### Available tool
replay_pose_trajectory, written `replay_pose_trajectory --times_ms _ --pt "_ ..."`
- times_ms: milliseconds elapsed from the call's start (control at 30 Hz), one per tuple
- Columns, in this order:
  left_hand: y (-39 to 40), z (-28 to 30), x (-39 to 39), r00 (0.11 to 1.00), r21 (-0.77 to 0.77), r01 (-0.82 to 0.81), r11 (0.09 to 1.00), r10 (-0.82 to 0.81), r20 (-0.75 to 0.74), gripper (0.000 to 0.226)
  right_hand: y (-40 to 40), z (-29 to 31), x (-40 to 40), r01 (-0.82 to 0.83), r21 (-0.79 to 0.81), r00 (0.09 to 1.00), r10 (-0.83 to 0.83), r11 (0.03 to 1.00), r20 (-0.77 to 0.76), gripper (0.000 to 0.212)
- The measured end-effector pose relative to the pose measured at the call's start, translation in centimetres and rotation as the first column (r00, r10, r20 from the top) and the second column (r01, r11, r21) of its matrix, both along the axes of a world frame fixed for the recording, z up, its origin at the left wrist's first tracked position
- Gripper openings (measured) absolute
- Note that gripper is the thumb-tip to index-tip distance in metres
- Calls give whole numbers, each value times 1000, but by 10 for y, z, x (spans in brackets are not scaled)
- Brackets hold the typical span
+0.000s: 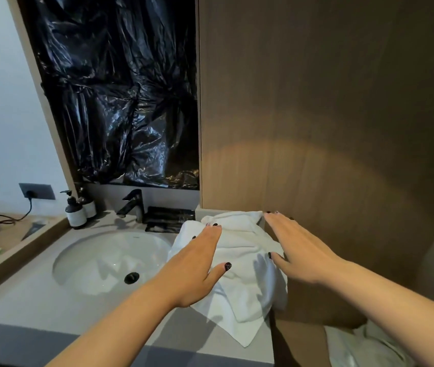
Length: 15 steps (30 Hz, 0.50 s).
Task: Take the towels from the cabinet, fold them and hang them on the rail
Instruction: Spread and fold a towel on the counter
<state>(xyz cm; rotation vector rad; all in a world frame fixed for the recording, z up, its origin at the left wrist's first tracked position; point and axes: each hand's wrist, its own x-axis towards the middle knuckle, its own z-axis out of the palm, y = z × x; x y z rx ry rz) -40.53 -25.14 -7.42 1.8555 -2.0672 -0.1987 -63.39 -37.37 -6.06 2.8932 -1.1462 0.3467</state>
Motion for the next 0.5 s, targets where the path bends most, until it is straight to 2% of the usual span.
replay_pose_trajectory --times_ms 233,500 --pt "-54 -24 15 989 75 -54 996 63 -133 72 -70 -28 15 50 150 998 -45 987 -34 76" --pt "-122 -61 27 953 166 -135 977 174 -249 77 -158 -66 53 76 350 996 -86 934 13 63"
